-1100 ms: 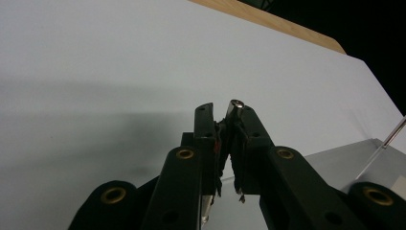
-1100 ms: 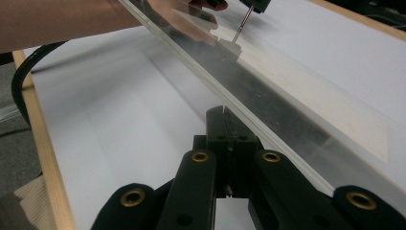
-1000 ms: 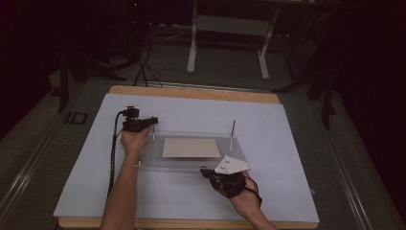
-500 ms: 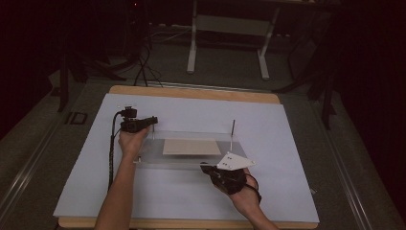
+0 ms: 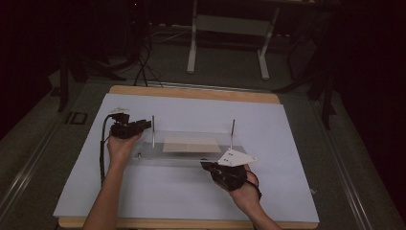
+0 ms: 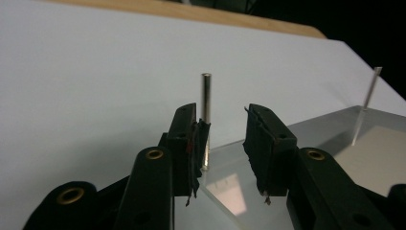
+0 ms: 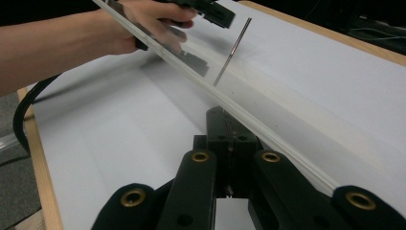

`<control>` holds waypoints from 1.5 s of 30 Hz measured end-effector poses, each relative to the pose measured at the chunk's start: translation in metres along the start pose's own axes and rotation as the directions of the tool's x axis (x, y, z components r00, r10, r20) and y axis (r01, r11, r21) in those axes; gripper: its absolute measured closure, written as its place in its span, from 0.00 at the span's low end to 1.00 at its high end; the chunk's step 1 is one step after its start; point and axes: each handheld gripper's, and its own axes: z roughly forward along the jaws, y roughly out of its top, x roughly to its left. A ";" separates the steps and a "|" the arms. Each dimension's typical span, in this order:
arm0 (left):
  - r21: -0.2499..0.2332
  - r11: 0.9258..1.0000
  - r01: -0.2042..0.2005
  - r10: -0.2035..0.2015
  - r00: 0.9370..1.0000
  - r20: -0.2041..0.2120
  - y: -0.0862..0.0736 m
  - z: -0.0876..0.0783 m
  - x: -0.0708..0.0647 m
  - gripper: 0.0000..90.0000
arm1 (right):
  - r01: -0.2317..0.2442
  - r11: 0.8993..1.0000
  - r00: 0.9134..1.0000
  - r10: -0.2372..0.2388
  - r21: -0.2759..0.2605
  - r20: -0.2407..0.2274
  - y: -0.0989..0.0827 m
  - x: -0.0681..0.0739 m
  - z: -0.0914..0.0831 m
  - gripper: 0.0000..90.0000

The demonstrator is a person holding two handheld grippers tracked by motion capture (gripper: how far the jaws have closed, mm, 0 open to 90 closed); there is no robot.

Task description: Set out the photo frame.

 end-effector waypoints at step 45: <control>-0.020 0.974 -0.226 0.226 0.974 -0.004 -0.031 -0.063 -0.011 0.62 | -0.022 0.999 0.999 0.023 -0.031 0.025 0.032 -0.021 0.000 1.00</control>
